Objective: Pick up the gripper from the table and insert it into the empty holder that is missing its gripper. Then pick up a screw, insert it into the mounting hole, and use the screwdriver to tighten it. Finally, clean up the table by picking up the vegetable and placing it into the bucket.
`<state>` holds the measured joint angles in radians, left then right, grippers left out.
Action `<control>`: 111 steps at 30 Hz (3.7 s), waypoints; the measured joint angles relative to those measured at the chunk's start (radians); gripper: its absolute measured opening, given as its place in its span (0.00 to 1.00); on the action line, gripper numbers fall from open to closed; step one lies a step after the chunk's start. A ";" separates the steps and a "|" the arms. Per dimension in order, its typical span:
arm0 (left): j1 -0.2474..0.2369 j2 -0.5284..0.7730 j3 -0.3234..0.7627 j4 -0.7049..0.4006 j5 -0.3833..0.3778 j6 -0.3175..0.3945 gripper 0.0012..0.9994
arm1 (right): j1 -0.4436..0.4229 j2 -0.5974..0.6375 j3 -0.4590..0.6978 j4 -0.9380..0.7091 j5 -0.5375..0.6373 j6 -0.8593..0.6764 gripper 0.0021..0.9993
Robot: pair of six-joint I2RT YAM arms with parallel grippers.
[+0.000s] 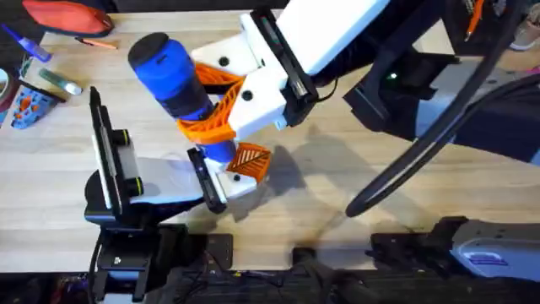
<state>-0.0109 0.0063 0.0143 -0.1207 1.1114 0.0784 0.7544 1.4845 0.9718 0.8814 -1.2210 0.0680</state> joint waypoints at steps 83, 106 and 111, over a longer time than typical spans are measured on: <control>0.000 -0.001 0.000 0.000 0.000 0.000 0.01 | -0.435 0.008 0.355 -1.448 0.827 -0.514 0.02; 0.000 -0.001 0.000 0.000 0.000 0.000 0.01 | -0.454 0.380 0.420 -1.859 1.419 -1.296 0.02; 0.000 -0.001 0.000 0.000 0.000 0.000 0.01 | -0.455 0.436 0.420 -1.806 1.446 -1.300 0.02</control>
<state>-0.0109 0.0052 0.0143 -0.1204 1.1114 0.0784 0.2996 1.9206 1.3914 -0.9249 0.2249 -1.2320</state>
